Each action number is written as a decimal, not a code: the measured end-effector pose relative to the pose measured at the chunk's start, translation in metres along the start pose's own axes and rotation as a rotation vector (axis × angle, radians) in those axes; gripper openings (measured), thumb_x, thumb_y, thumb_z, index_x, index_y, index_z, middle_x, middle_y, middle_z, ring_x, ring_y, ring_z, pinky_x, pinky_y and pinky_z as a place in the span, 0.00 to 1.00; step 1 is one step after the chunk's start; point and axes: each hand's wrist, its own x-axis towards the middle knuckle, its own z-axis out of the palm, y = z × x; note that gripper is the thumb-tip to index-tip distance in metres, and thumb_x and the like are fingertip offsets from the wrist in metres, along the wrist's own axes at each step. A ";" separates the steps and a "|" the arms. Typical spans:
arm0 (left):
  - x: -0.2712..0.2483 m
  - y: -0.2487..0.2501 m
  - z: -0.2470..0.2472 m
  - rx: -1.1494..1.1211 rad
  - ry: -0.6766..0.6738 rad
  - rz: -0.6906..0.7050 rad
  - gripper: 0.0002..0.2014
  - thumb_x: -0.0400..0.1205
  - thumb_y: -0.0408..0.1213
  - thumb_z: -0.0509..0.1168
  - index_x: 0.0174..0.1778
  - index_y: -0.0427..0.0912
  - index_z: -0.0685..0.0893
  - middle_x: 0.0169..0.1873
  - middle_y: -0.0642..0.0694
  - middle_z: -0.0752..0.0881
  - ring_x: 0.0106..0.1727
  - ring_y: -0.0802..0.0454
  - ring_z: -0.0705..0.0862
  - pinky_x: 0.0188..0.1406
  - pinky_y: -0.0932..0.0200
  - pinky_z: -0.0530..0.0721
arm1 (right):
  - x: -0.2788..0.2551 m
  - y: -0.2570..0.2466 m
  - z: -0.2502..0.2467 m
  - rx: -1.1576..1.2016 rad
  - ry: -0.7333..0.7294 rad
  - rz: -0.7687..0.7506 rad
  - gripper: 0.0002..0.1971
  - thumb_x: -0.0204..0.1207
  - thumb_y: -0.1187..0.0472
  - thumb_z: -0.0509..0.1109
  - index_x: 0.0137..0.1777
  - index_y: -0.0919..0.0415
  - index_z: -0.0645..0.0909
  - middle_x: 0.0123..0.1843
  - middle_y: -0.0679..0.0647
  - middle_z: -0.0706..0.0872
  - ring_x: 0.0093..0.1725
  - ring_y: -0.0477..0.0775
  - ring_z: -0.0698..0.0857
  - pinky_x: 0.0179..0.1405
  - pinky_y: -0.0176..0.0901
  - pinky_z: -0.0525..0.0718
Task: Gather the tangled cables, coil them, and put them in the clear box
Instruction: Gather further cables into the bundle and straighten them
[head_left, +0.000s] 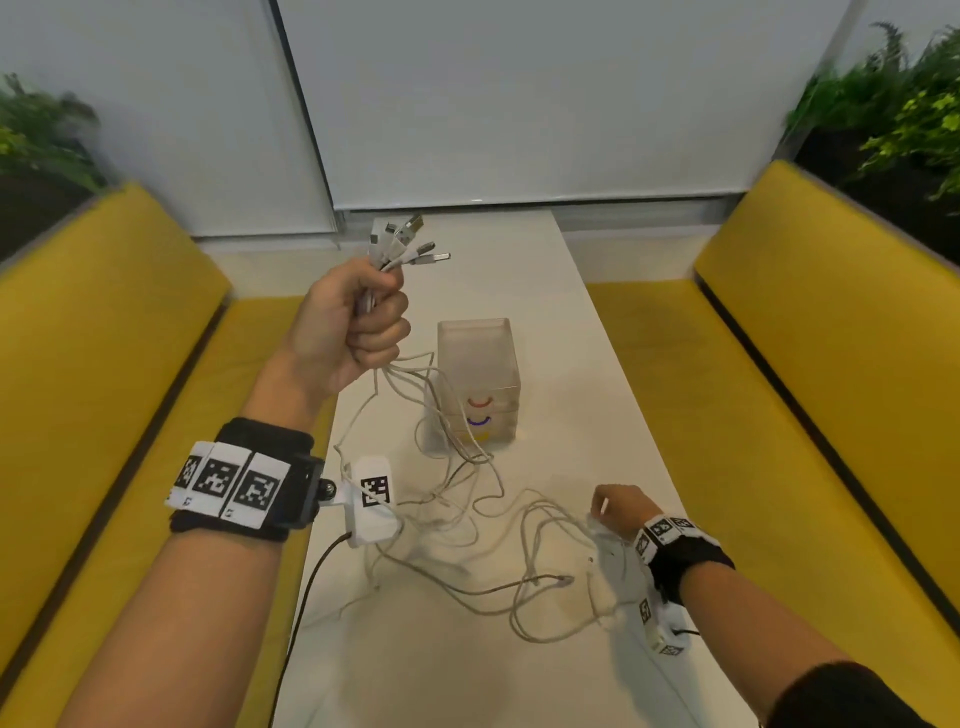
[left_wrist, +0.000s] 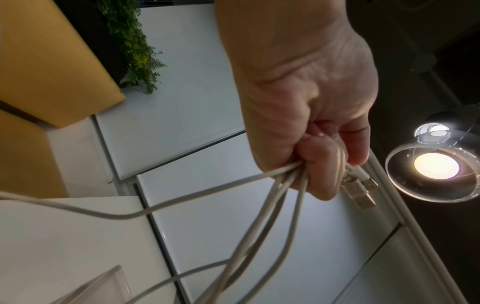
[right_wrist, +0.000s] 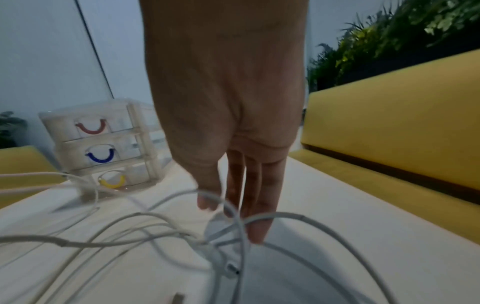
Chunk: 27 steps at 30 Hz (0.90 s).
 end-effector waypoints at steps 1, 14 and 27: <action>0.001 -0.001 -0.002 0.001 0.003 -0.004 0.19 0.69 0.43 0.72 0.29 0.48 0.64 0.18 0.51 0.54 0.17 0.56 0.52 0.14 0.71 0.53 | 0.000 -0.001 0.001 0.013 -0.021 0.002 0.06 0.80 0.62 0.65 0.42 0.51 0.78 0.52 0.55 0.87 0.54 0.56 0.86 0.46 0.39 0.79; 0.009 -0.012 -0.004 0.036 0.107 -0.022 0.12 0.79 0.34 0.51 0.32 0.47 0.56 0.19 0.50 0.53 0.18 0.55 0.49 0.15 0.72 0.52 | -0.003 -0.003 -0.011 0.107 -0.310 0.148 0.15 0.69 0.81 0.70 0.53 0.68 0.85 0.46 0.71 0.91 0.40 0.69 0.93 0.42 0.63 0.92; 0.008 -0.018 0.003 0.039 0.160 -0.007 0.12 0.75 0.34 0.58 0.32 0.47 0.59 0.19 0.49 0.53 0.18 0.55 0.50 0.16 0.71 0.50 | 0.000 -0.015 0.018 -0.033 -0.230 0.139 0.18 0.70 0.49 0.79 0.56 0.60 0.89 0.54 0.54 0.91 0.50 0.53 0.86 0.45 0.39 0.81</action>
